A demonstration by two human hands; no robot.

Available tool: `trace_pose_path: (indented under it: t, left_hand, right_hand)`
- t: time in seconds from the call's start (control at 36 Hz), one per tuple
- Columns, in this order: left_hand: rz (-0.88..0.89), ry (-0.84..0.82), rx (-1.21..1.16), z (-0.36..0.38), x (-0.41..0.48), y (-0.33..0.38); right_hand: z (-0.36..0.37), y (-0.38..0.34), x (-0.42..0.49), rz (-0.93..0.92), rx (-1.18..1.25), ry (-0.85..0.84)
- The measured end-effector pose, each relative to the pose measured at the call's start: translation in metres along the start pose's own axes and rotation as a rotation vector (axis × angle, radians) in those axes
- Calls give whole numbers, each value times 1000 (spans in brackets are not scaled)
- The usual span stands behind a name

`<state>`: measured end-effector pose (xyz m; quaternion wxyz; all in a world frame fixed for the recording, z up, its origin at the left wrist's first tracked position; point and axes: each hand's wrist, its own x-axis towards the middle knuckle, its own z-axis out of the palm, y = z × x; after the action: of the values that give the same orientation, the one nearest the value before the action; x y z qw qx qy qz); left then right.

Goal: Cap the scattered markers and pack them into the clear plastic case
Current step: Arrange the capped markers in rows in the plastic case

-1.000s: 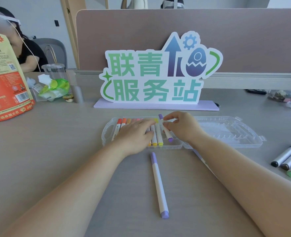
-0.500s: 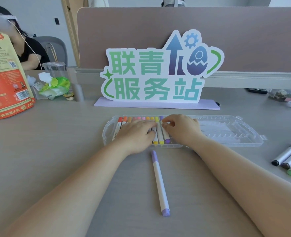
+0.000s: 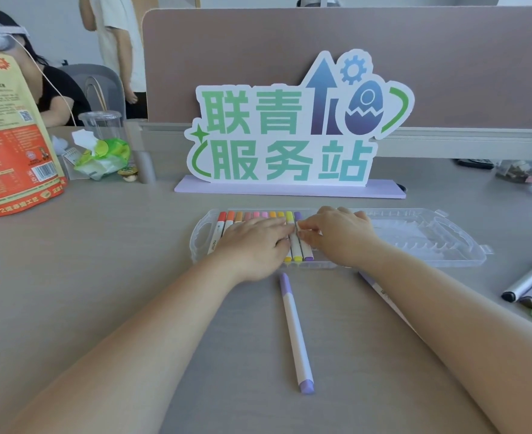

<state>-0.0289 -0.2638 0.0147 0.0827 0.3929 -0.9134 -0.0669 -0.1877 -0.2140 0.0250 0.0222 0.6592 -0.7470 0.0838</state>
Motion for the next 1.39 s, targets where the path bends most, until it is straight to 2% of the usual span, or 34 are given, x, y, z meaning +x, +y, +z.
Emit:
trace_pose_path:
  t: [0.22,0.33,0.39,0.47,0.53,0.67,0.81,0.92,1.11,1.19,1.28,1.39]
  left_hand:
    - [-31,-46,-6,-8,-3,6]
    - [-16,-100,-39,-11,-6,5]
    - [0,12,-77,-11,-11,6]
    - [-36,283,-219,-14,-30,10]
    - [-68,363,-279,-16,-49,17]
    - [-273,116,-336,-13,-90,38]
    - [-318,58,-113,-11,-104,55]
    - [-346,5,-110,-13,-110,61]
    - [-329,77,-185,-13,-118,57]
    - [-310,115,-368,-12,-117,53]
    - [-270,208,-472,-9,-114,50]
    - [-229,301,-593,-6,-109,47]
  right_hand:
    - [-8,-1,-1,45,70,-42]
    - [-12,-4,-2,59,26,-66]
    - [-14,0,-6,92,116,-56]
    - [-23,13,-22,164,510,34]
    - [-29,25,-39,165,601,107]
    - [-33,44,-92,231,528,48]
    - [-38,42,-129,262,359,-95]
    - [-43,40,-136,248,226,-127]
    - [-37,31,-133,218,203,-51]
    - [-34,30,-132,211,332,-9]
    - [-33,30,-131,194,512,24]
    - [-29,32,-128,181,637,70]
